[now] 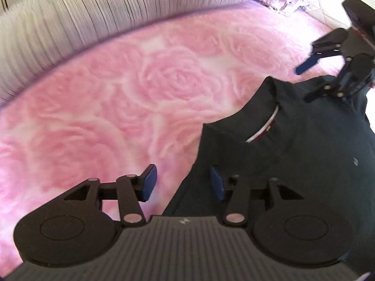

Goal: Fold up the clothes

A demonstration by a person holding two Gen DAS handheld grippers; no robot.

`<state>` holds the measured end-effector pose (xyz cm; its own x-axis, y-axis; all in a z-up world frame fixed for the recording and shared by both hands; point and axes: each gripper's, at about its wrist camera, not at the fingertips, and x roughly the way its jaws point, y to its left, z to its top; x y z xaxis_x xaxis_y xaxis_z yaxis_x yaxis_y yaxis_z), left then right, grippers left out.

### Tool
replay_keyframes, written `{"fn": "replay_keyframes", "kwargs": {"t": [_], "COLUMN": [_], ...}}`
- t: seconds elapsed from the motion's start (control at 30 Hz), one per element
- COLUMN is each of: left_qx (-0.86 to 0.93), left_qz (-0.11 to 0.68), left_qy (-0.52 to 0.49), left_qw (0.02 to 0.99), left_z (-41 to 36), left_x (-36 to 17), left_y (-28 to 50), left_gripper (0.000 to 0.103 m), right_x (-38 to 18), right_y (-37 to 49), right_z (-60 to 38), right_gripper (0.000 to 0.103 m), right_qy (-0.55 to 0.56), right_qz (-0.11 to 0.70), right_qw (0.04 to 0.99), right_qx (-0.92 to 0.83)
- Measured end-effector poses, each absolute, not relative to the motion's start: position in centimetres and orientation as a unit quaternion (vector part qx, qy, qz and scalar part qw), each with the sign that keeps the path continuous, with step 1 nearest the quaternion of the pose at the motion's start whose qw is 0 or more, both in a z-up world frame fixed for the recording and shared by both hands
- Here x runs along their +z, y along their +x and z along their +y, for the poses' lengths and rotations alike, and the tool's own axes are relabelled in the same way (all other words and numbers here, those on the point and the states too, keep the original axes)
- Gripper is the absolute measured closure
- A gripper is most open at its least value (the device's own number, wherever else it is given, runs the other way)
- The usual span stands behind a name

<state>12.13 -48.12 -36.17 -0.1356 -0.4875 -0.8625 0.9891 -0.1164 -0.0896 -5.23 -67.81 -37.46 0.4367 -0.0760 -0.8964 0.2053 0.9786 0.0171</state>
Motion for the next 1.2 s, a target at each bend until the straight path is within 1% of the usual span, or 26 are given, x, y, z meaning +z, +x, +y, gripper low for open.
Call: {"fn": "replay_keyframes", "kwargs": {"t": [0.03, 0.07, 0.1, 0.13, 0.17, 0.3, 0.4, 0.5, 0.57, 0.6, 0.63, 0.67, 0.7, 0.77, 0.8, 0.83, 0.9, 1.0, 1.03, 1.2], "left_qx": [-0.666, -0.673, -0.675, -0.676, -0.673, -0.677, -0.675, -0.658, -0.639, -0.628, -0.615, -0.601, -0.587, -0.573, -0.568, -0.563, -0.550, -0.508, -0.491, -0.423], "left_qz": [0.357, 0.353, 0.354, 0.357, 0.353, 0.324, 0.302, 0.282, 0.286, 0.295, 0.302, 0.308, 0.314, 0.326, 0.330, 0.334, 0.332, 0.334, 0.330, 0.317], "left_qy": [0.348, 0.345, 0.343, 0.341, 0.344, 0.338, 0.336, 0.318, 0.311, 0.314, 0.314, 0.313, 0.313, 0.298, 0.294, 0.290, 0.295, 0.306, 0.320, 0.433], "left_qw": [0.554, 0.551, 0.549, 0.547, 0.551, 0.568, 0.583, 0.622, 0.643, 0.649, 0.657, 0.668, 0.677, 0.691, 0.694, 0.698, 0.707, 0.733, 0.740, 0.730], "left_z": [-48.2, -48.2, -48.0, -47.9, -47.8, -49.2, -52.1, -55.5, -57.8, -59.0, -59.5, -59.7, -59.9, -58.1, -56.7, -55.2, -51.7, -44.9, -42.5, -33.0], "left_x": [-36.7, -36.9, -36.7, -36.5, -36.0, -32.4, -30.3, -29.1, -29.7, -30.4, -31.1, -31.7, -32.4, -32.7, -32.7, -32.6, -32.0, -30.8, -30.5, -30.5], "left_y": [12.0, 11.8, 11.6, 11.4, 11.1, 11.5, 12.7, 14.5, 15.5, 15.8, 16.0, 16.1, 16.3, 16.9, 17.3, 17.7, 18.8, 21.0, 21.6, 23.1], "left_gripper": [0.070, 0.078, 0.096, 0.098, 0.098, 0.098, 0.098, 0.098, 0.097, 0.092, 0.088, 0.089, 0.087, 0.084, 0.077, 0.073, 0.073, 0.068, 0.066, 0.065], "right_x": [-38.0, -38.4, -38.7, -38.6, -38.0, -33.7, -30.6, -29.1, -28.9, -29.3, -29.7, -30.1, -30.4, -30.8, -30.8, -30.9, -31.0, -31.4, -31.6, -31.8], "right_y": [-5.1, -5.1, -5.3, -5.7, -6.2, -6.2, -5.1, -3.3, -2.1, -1.6, -1.0, -1.1, -1.6, -3.1, -4.7, -6.4, -10.0, -15.5, -16.8, -20.1], "right_z": [-68.5, -69.0, -69.6, -69.9, -70.0, -70.8, -73.0, -76.0, -77.7, -78.1, -78.5, -78.6, -78.5, -78.3, -78.2, -78.0, -76.9, -74.1, -73.1, -66.7], "right_gripper": [0.037, 0.042, 0.061, 0.069, 0.100, 0.100, 0.100, 0.100, 0.099, 0.094, 0.084, 0.054, 0.042, 0.041, 0.040, 0.040, 0.040, 0.040, 0.040, 0.040], "right_qy": [0.068, 0.085, 0.111, 0.130, 0.145, 0.091, 0.059, 0.049, 0.040, 0.031, 0.022, 0.017, 0.017, 0.032, 0.065, 0.091, 0.120, 0.158, 0.169, 0.212], "right_qz": [0.524, 0.525, 0.527, 0.527, 0.524, 0.510, 0.493, 0.464, 0.444, 0.444, 0.444, 0.440, 0.432, 0.414, 0.406, 0.406, 0.417, 0.437, 0.444, 0.464], "right_qw": [0.846, 0.844, 0.840, 0.838, 0.837, 0.853, 0.865, 0.877, 0.882, 0.881, 0.879, 0.878, 0.875, 0.873, 0.874, 0.872, 0.861, 0.845, 0.840, 0.826], "right_qx": [-0.076, -0.069, -0.063, -0.059, -0.059, -0.059, -0.068, -0.116, -0.149, -0.160, -0.171, -0.190, -0.217, -0.257, -0.258, -0.257, -0.263, -0.264, -0.261, -0.239]}}
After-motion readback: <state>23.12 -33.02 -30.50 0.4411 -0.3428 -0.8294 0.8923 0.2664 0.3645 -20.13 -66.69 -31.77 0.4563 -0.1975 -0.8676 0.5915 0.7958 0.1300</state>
